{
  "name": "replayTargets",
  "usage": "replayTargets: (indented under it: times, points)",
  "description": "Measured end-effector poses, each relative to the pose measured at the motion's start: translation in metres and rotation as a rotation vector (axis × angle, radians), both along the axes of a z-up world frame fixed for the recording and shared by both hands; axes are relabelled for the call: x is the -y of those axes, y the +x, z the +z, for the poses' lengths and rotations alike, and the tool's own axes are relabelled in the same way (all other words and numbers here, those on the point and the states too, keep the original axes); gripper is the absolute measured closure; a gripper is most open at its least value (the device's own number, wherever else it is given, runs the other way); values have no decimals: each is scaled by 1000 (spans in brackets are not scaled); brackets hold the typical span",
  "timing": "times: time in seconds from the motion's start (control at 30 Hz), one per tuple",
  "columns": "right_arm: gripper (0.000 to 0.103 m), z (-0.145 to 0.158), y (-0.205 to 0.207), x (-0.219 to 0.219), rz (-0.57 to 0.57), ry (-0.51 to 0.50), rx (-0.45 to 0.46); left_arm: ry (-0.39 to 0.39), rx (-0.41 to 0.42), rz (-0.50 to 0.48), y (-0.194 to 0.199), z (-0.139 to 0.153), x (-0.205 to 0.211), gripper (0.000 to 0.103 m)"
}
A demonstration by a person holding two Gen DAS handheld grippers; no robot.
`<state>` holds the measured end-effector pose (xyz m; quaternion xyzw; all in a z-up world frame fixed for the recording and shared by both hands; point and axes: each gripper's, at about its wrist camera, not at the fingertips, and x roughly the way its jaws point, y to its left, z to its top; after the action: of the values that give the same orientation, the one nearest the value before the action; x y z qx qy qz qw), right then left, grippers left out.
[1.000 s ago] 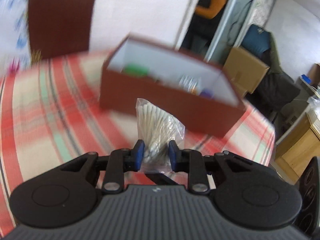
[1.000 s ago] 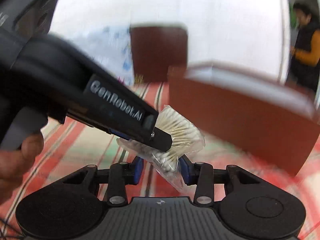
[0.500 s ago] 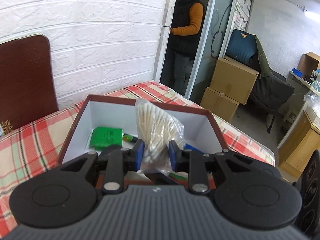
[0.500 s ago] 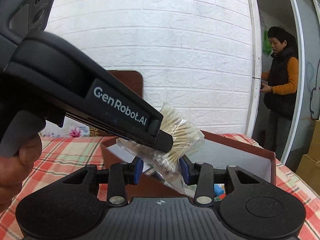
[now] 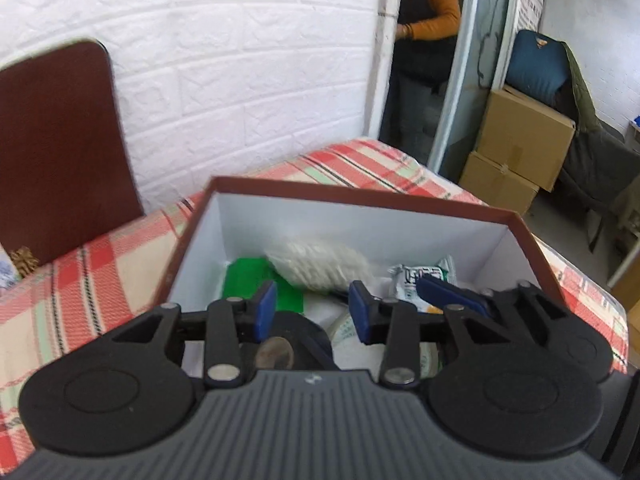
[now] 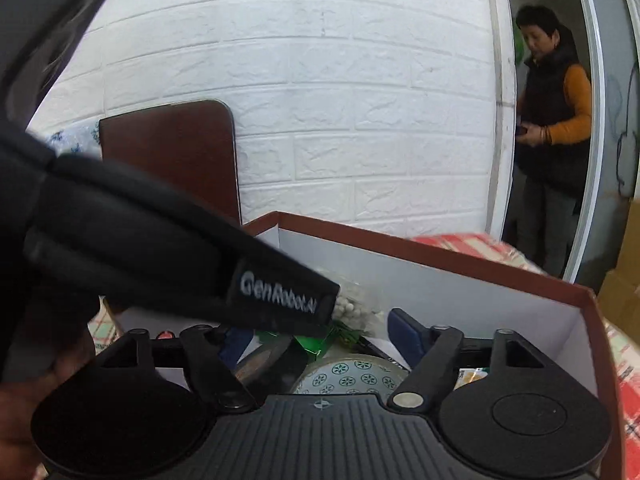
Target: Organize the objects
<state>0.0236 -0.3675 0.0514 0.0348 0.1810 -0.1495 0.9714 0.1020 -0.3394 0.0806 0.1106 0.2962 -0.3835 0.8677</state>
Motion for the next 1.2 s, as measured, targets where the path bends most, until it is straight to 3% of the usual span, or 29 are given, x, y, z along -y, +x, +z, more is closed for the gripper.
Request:
replayTargets:
  times: [0.17, 0.33, 0.67, 1.2]
  points:
    - [25, 2, -28, -11, -13, 3, 17, -4, 30, 8, -18, 12, -10, 61]
    - [24, 14, -64, -23, -49, 14, 62, -9, 75, 26, -41, 27, -19, 52]
    - [23, 35, -100, -43, -109, 51, 92, -7, 125, 66, -87, 41, -53, 52]
    - [21, 23, -125, -44, -142, 72, 72, 1, 167, 133, -143, 26, -101, 45]
